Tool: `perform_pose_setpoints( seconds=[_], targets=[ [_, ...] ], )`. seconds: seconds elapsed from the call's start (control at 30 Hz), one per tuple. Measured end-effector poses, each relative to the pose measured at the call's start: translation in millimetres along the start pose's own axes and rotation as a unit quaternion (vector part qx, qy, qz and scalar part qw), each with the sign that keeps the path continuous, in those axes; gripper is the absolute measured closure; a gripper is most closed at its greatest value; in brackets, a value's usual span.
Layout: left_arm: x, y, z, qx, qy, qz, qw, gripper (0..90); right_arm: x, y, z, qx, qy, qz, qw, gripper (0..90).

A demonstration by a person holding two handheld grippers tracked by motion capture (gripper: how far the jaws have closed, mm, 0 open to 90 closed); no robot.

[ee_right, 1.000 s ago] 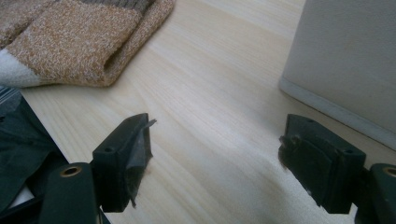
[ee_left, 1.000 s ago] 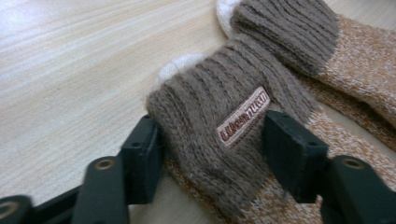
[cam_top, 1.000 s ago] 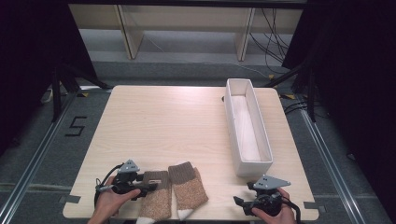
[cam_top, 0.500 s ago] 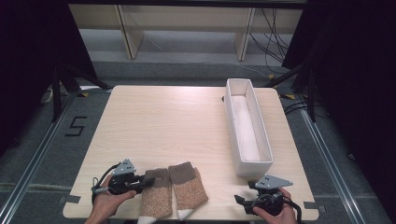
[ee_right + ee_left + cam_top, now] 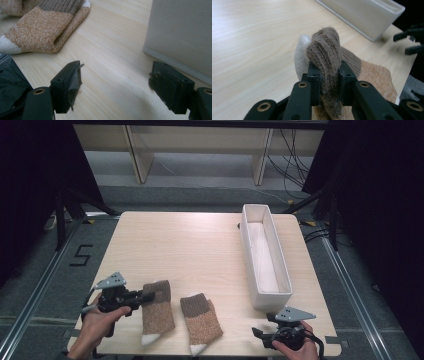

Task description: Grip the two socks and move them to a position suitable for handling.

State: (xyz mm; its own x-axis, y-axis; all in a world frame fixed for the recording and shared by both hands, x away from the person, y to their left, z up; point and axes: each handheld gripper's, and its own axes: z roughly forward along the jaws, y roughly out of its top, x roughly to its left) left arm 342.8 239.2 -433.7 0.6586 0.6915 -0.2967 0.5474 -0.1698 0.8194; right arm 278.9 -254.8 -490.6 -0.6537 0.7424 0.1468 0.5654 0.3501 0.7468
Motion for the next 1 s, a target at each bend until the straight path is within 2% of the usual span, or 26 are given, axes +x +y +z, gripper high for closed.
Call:
perform_pose_setpoints(
  seconds=[0.03,0.07,0.13,0.2,0.23,0.3,0.33,0.37,0.4,0.43,0.47,0.53,0.57,0.6,0.7,0.83,0.9,0.97,1.0],
  targets=[
    [6.3,5.8,-0.7,-0.006,0.005,-0.009,0.9999,75.1,1.3,0.0,-0.7,0.003,0.002,0.008,1.0,25.7],
    [10.5,8.9,-0.8,-0.009,0.008,-0.014,0.9998,75.1,0.3,-0.1,-0.5,-0.001,-0.001,0.003,1.0,25.7],
    [21.2,14.9,1.0,-0.018,0.027,-0.026,0.9991,75.1,-0.2,0.1,-0.5,-0.003,-0.003,-0.002,1.0,25.7],
    [31.9,16.8,4.5,-0.024,0.039,-0.042,0.9981,75.1,1.0,-0.3,-0.4,0.003,0.002,0.007,1.0,25.7],
    [38.2,16.5,7.1,-0.036,0.043,-0.054,0.9969,75.1,1.2,-0.2,-0.6,0.003,0.002,0.007,1.0,25.7],
    [50.1,15.7,10.4,-0.043,0.06,-0.071,0.9947,75.0,-1.2,-0.1,-0.3,-0.002,-0.001,-0.011,0.9999,25.6],
    [56.4,14.8,13.6,-0.049,0.066,-0.079,0.9935,75.0,-0.9,-0.1,-0.7,0.001,0.0,-0.006,1.0,25.6],
    [59.4,14.6,14.7,-0.047,0.072,-0.082,0.9929,75.0,0.9,-0.5,-1.1,0.006,-0.002,0.007,1.0,25.6],
    [64.2,13.9,17.2,-0.05,0.081,-0.086,0.9917,74.9,0.8,-0.6,-0.9,0.006,0.001,0.008,1.0,25.6],
    [66.9,13.4,18.5,-0.05,0.087,-0.09,0.9909,74.9,-0.6,-0.3,-0.9,0.003,-0.002,-0.003,1.0,25.6],
    [71.7,12.4,19.8,-0.042,0.1,-0.093,0.9897,74.8,-0.4,-0.2,-1.0,0.003,-0.004,-0.002,1.0,25.6],
    [74.9,10.7,21.5,-0.046,0.105,-0.095,0.9889,74.6,1.3,-0.9,-0.2,0.004,0.0,0.007,1.0,25.5],
    [81.3,6.3,23.3,-0.032,0.129,-0.093,0.9868,74.4,0.2,-1.0,0.1,0.002,-0.001,0.001,1.0,25.5],
    [84.0,2.8,24.0,-0.035,0.135,-0.1,0.9852,74.3,0.6,-0.8,0.0,0.003,0.001,0.004,1.0,25.5],
    [91.9,-8.4,24.4,-0.028,0.146,-0.106,0.9832,73.9,1.1,-0.9,-0.2,0.006,0.001,0.006,1.0,25.5],
    [101.4,-21.7,24.0,-0.019,0.163,-0.118,0.9793,71.5,1.3,-0.7,0.0,0.006,0.004,0.007,0.9999,25.5],
    [101.5,-23.2,24.0,-0.008,0.167,-0.11,0.9798,64.7,0.6,-1.0,0.5,0.004,0.0,0.0,1.0,25.4],
    [101.7,-22.0,22.7,-0.001,0.183,-0.1,0.978,55.9,2.5,-1.0,0.5,0.009,0.001,0.01,0.9999,25.2],
    [102.3,-20.7,20.6,0.003,0.191,-0.098,0.9768,51.8,0.5,-0.7,0.9,0.007,-0.002,-0.007,1.0,25.0]
  ],
)
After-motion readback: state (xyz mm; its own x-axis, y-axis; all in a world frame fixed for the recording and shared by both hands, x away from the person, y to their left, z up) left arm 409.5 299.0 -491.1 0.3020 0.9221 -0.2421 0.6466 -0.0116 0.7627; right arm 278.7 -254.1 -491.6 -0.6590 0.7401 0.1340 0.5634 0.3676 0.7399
